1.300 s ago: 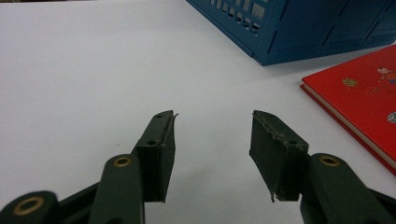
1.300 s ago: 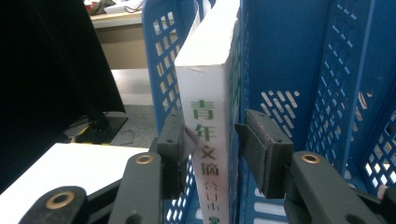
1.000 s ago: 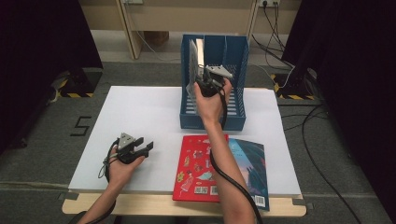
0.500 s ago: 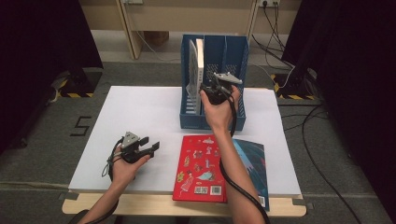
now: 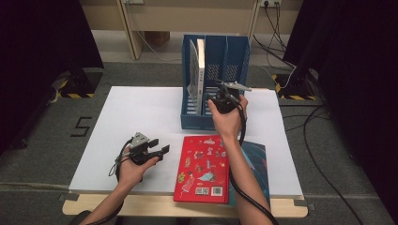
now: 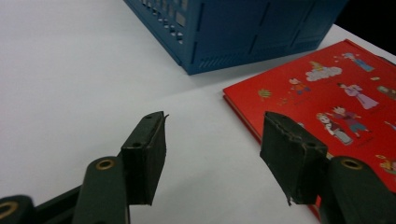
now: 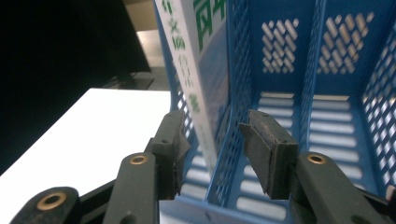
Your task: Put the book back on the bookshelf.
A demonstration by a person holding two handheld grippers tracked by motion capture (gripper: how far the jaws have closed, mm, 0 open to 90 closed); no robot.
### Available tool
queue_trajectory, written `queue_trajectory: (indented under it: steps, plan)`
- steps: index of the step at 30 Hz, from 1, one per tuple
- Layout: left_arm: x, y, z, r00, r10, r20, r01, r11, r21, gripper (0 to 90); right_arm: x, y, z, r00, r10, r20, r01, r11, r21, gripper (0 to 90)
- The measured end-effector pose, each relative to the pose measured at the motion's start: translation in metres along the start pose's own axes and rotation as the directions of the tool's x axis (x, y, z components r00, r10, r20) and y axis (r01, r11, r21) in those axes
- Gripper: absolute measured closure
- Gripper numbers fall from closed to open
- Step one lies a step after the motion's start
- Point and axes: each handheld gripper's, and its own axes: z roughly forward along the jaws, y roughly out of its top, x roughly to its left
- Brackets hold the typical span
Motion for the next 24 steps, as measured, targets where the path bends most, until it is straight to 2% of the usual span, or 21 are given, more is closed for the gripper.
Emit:
queue_trajectory:
  steps: [5,13,19,24]
  plan:
    - [-0.013,0.001,0.005,0.9991,0.006,0.041,-0.007,0.9999,0.015,41.0,-0.014,-0.014,-0.011,0.9994,0.027,-0.022,-0.026,0.998,0.054,58.3]
    - [-0.028,-0.002,0.016,0.9954,0.029,0.091,-0.034,0.9977,0.058,46.3,-0.039,-0.039,-0.018,0.9979,0.064,-0.002,-0.063,0.988,0.140,58.4]
    - [-0.035,-0.008,0.023,0.9931,0.017,0.116,-0.028,0.9953,0.093,49.0,-0.056,-0.058,-0.021,0.9946,0.103,0.012,-0.103,0.970,0.220,58.4]
    - [-0.039,-0.011,0.027,0.9912,0.010,0.132,-0.024,0.9941,0.106,50.1,-0.067,-0.074,-0.019,0.9887,0.149,0.017,-0.147,0.942,0.301,57.8]
